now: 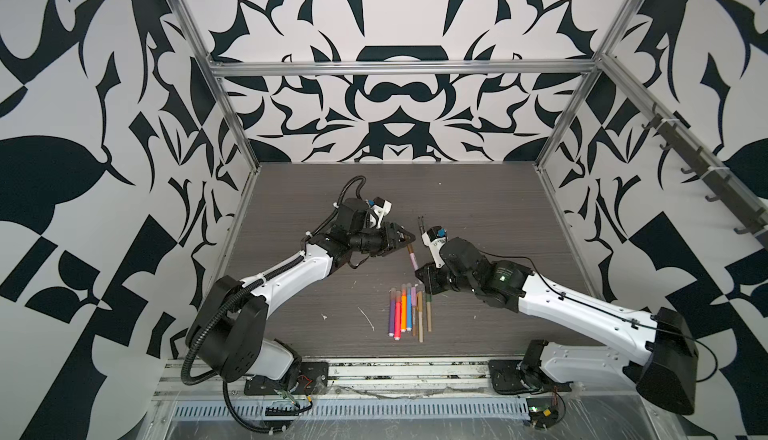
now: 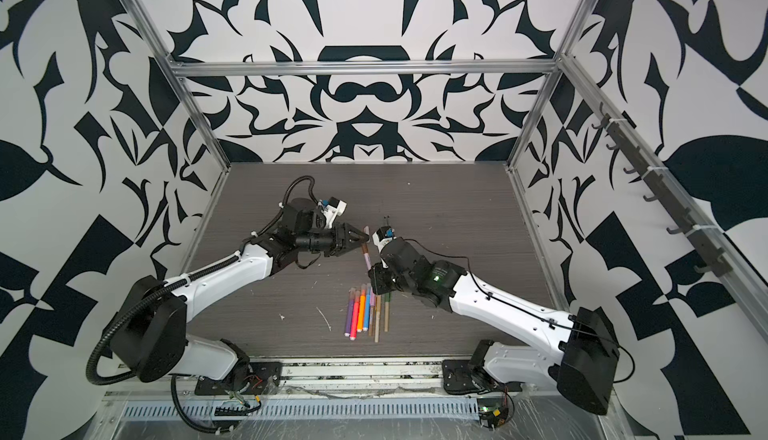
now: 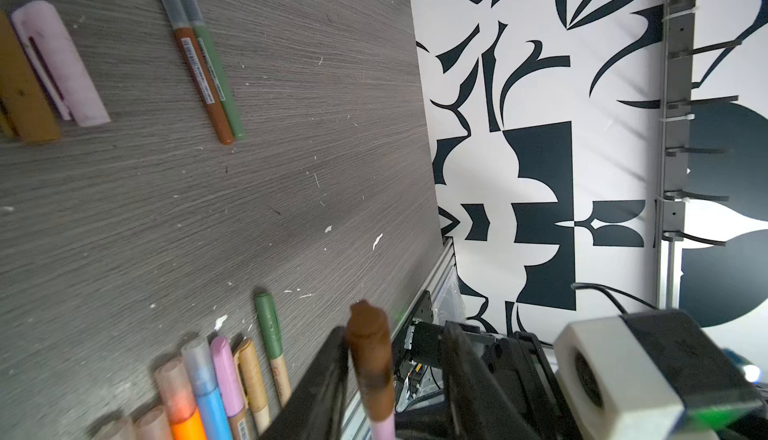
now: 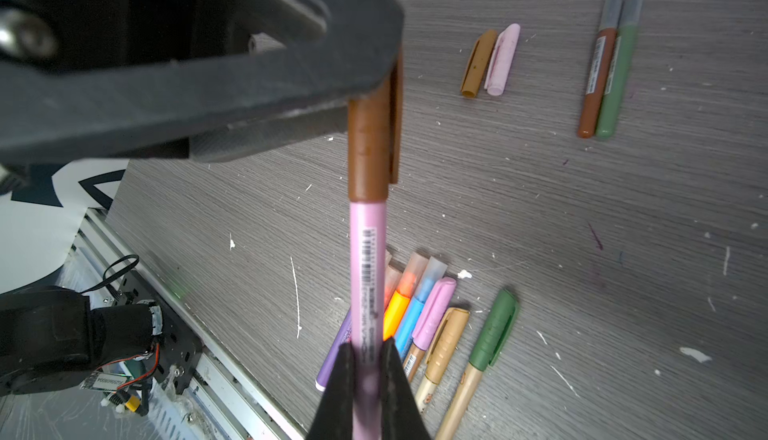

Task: Open the pen caps
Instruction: 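Bring the pink pen's brown cap into the left gripper and grasp it, then pull the brown cap off with the left gripper while the right draws the pen away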

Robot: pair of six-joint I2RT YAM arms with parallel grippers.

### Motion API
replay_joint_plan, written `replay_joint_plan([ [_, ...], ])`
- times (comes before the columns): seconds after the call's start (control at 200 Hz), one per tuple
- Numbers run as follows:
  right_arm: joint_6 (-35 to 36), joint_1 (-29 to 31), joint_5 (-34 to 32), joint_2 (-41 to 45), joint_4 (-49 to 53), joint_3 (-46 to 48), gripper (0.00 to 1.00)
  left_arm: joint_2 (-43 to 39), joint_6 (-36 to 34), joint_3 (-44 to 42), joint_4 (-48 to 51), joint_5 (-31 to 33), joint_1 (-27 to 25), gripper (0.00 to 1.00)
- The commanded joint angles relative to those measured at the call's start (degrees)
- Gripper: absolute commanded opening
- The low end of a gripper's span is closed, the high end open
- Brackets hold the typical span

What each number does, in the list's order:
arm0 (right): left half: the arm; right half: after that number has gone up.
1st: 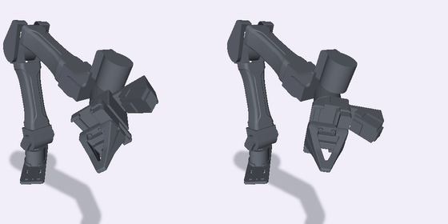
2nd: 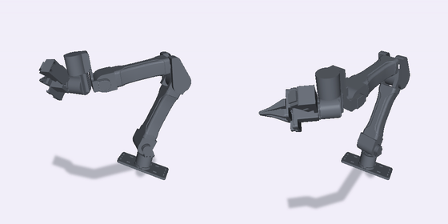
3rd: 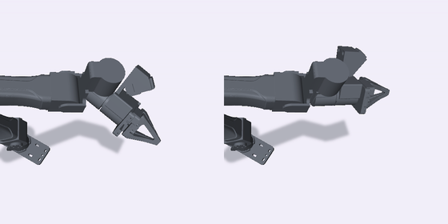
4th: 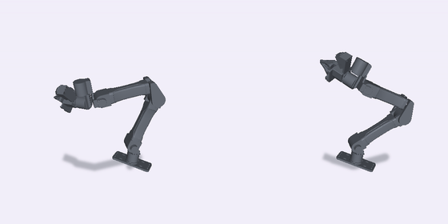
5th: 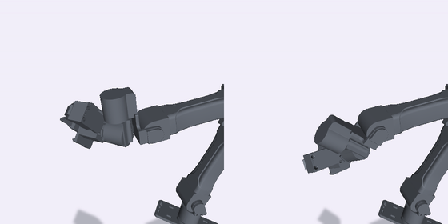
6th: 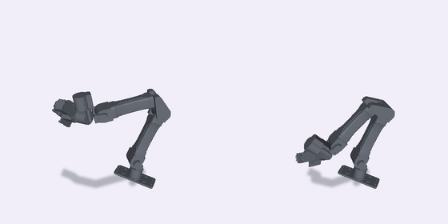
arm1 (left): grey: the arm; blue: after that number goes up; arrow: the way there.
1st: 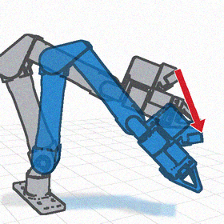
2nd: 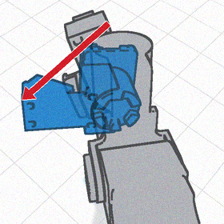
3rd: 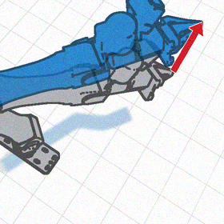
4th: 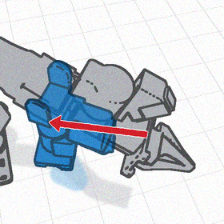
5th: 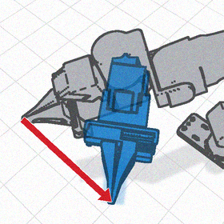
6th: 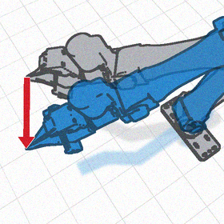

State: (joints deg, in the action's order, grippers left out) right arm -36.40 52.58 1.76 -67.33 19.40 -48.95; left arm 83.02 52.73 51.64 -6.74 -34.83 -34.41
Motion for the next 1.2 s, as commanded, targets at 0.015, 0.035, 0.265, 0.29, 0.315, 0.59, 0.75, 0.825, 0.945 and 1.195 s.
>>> replay_joint_plan([
  [0.015, 0.63, -0.19, 0.45, 0.2, -1.63, -2.82, 0.0, 0.87, 0.25, 0.92, -1.42, -1.07, -0.22, 0.38],
  [0.035, 0.63, -0.18, 0.66, 0.14, -1.73, -2.84, 0.0, 0.88, 0.27, 0.9, -1.43, -1.03, -0.22, 0.38],
  [0.265, 0.63, -0.17, 1.39, -0.37, -2.13, -2.81, 0.0, 1.17, 0.0, 1.25, -1.43, -1.02, -0.22, 0.29],
  [0.29, 0.58, -0.15, 1.32, -0.43, -2.17, -2.8, 0.0, 1.19, -0.09, 1.32, -1.43, -1.2, -0.22, 0.22],
  [0.315, 0.56, -0.16, 1.4, -0.33, -2.17, -2.73, 0.0, 1.26, -0.13, 1.43, -1.41, -1.36, -0.22, 0.14],
  [0.59, 0.19, -0.42, 0.92, 2.0, -1.82, -2.02, 0.42, 0.32, -2.33, 2.13, -0.68, -2.45, -0.3, 0.0],
  [0.75, -0.84, -3.11, 5.06, 4.87, -3.96, 0.58, 0.44, 0.05, -3.99, 3.63, 0.24, -5.28, -0.3, 0.0],
  [0.825, -2.21, -5.15, 9.42, 5.3, -6.5, 1.86, 0.44, 0.44, -4.0, 3.91, -0.61, -7.04, -0.35, 0.0],
  [0.945, -3.15, -6.46, 12.5, 4.63, -8.56, 2.46, 0.43, 0.99, -3.49, 4.42, -1.04, -8.35, -0.37, 0.0],
  [1.195, -3.93, -6.91, 13.61, 2.69, -9.88, 2.46, 0.31, 2.49, -2.87, 5.5, -2.26, -9.34, -0.39, 0.0],
])
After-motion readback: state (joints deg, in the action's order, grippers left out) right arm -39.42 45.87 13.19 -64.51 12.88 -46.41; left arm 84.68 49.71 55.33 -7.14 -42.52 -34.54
